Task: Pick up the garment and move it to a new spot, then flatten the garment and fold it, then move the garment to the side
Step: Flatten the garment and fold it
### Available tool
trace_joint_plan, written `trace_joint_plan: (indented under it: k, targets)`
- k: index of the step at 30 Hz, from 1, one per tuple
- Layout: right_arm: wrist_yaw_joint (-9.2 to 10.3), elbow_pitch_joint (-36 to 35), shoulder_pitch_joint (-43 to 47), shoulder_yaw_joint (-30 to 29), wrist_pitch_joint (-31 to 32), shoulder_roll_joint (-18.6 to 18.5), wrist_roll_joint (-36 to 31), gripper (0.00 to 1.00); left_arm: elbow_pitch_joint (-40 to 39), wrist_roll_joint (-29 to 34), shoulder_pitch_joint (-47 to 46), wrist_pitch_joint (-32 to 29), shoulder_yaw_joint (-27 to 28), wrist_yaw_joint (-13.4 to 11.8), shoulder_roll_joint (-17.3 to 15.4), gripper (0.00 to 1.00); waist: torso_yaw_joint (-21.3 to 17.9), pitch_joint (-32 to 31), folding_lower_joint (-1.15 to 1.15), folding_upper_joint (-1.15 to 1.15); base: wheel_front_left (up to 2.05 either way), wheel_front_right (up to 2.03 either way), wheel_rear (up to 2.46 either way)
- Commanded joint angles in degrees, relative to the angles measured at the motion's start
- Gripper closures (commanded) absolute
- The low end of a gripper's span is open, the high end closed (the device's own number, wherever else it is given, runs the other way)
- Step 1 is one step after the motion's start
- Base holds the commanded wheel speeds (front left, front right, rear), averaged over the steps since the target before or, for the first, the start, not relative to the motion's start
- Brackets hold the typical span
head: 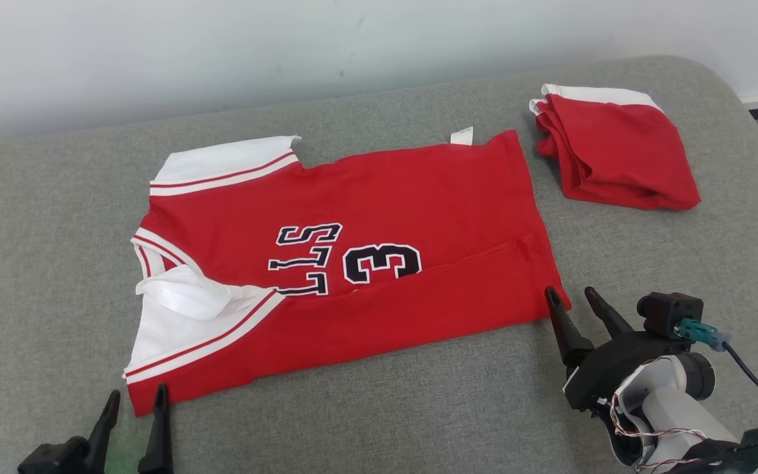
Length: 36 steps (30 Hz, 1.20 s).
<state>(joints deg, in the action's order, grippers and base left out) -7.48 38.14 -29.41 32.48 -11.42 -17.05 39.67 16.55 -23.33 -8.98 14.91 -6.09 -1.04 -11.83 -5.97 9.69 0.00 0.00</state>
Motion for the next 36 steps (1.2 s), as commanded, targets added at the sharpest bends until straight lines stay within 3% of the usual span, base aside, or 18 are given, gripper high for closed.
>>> trace_joint_plan:
  k: [1,13,14,15,17,26,36]
  targets:
    - [-0.02,0.32,-0.34,-0.01,-0.09,0.25,-0.74,0.00,0.62,0.39,-0.25,0.22,0.28,0.09,0.05,0.00,0.09,0.38,0.00,0.00,0.00,0.00,0.00]
    - [-0.02,5.67,-2.20,0.08,0.02,2.18,-3.87,0.00,7.96,0.81,-3.29,0.20,1.60,2.20,2.49,0.00,0.49,1.71,0.00,0.00,0.00,0.00,0.00]
    - [-0.02,6.20,-2.37,-0.04,-0.07,2.51,-3.71,0.46,8.80,0.39,-3.51,0.19,1.77,2.40,2.78,0.00,0.53,1.76,0.00,0.00,0.00,0.00,0.00]
    - [-0.02,6.67,-2.63,-0.10,-0.14,2.76,-3.63,0.62,9.53,0.25,-3.78,0.05,1.91,2.79,2.89,0.16,0.55,1.80,0.00,0.00,0.00,0.00,0.00]
    - [-0.02,7.41,-2.97,0.16,-0.27,3.23,-3.52,1.00,10.98,0.44,-4.35,0.01,2.17,3.20,3.11,1.00,0.53,1.90,0.00,0.00,0.00,0.00,0.00]
    - [-0.02,8.34,-2.29,1.25,-1.62,3.56,-1.12,1.00,12.11,2.08,-4.21,0.02,3.84,4.81,4.43,1.00,0.85,0.36,0.00,0.00,0.00,0.00,0.00]
    - [-0.02,1.25,4.10,2.97,-1.23,0.02,2.86,1.00,4.77,2.50,3.40,0.21,6.53,4.34,6.18,1.00,1.65,-4.23,0.00,0.00,0.00,0.00,0.00]
